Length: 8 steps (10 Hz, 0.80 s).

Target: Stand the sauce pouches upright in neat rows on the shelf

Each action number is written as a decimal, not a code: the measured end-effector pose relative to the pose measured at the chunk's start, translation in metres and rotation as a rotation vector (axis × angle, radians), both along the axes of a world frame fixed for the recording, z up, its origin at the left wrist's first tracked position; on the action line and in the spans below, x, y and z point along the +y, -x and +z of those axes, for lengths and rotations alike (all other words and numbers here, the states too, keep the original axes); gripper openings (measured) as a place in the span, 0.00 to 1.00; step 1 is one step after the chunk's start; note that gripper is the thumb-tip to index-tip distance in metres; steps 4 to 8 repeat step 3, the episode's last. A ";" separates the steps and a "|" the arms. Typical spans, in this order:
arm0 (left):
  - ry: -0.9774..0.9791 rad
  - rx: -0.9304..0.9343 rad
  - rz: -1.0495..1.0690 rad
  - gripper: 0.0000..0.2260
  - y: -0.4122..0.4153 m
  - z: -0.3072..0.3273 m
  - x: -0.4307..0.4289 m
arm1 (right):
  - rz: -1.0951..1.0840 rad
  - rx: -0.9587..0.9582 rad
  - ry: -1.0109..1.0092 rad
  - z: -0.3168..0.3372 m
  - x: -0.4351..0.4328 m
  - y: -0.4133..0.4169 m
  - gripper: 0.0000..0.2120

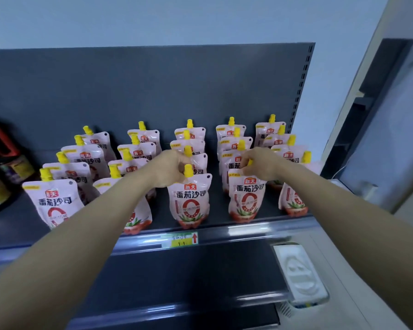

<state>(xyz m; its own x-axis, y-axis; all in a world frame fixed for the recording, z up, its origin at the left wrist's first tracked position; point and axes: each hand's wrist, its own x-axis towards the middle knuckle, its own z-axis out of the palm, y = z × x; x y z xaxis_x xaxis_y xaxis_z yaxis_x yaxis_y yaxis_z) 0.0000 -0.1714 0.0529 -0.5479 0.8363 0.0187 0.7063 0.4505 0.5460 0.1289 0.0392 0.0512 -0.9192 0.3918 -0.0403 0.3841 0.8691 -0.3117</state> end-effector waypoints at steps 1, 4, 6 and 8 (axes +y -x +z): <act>-0.004 0.021 -0.022 0.16 0.003 -0.004 -0.001 | -0.057 0.019 0.008 -0.003 -0.004 -0.002 0.07; 0.095 0.011 -0.044 0.24 0.005 0.003 0.001 | -0.113 0.163 -0.052 0.007 -0.009 -0.008 0.21; 0.095 0.011 -0.044 0.24 0.005 0.003 0.001 | -0.113 0.163 -0.052 0.007 -0.009 -0.008 0.21; 0.095 0.011 -0.044 0.24 0.005 0.003 0.001 | -0.113 0.163 -0.052 0.007 -0.009 -0.008 0.21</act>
